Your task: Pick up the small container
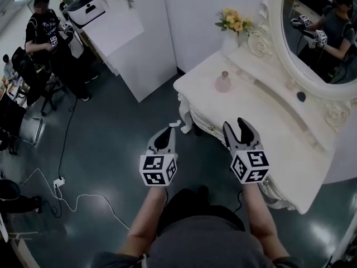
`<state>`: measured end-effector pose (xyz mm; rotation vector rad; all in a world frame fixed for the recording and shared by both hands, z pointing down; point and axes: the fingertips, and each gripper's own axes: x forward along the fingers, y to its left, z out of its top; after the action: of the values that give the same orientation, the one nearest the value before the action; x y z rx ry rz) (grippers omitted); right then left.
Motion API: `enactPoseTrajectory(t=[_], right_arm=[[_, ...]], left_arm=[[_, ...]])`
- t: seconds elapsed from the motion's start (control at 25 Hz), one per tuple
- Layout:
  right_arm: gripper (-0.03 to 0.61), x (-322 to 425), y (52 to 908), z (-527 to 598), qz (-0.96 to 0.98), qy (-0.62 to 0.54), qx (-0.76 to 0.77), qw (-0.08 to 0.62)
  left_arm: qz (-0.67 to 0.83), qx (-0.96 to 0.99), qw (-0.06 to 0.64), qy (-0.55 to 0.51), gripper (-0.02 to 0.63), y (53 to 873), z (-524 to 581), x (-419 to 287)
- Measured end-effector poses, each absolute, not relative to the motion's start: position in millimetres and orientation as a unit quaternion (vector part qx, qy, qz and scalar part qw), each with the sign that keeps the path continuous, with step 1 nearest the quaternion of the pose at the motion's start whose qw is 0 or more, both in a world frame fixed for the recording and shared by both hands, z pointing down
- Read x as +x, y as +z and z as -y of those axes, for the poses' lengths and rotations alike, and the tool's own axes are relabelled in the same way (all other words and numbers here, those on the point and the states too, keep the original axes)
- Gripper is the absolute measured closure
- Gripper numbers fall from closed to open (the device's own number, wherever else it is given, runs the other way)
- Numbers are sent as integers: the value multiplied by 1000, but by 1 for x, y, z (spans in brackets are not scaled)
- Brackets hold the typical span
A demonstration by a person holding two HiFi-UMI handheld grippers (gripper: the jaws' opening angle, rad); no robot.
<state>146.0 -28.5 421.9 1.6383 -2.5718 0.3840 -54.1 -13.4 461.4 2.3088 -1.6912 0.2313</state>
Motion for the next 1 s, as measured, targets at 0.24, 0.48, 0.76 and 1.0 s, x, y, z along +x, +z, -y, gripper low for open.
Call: enactPoseTrajectory(t=[0.24, 0.48, 0.76, 1.0], right_arm=[[325, 147, 423, 45, 842, 133, 521, 33], [293, 145, 426, 65, 841, 139, 522, 32], [281, 143, 430, 101, 832, 137, 536, 40], [273, 140, 439, 140, 820, 147, 551, 48]], left_arm=[[593, 789, 137, 88, 607, 466, 19, -53], [593, 787, 138, 93, 607, 469, 35, -55], [584, 793, 147, 90, 607, 477, 72, -61], [572, 801, 156, 89, 607, 481, 114, -65]])
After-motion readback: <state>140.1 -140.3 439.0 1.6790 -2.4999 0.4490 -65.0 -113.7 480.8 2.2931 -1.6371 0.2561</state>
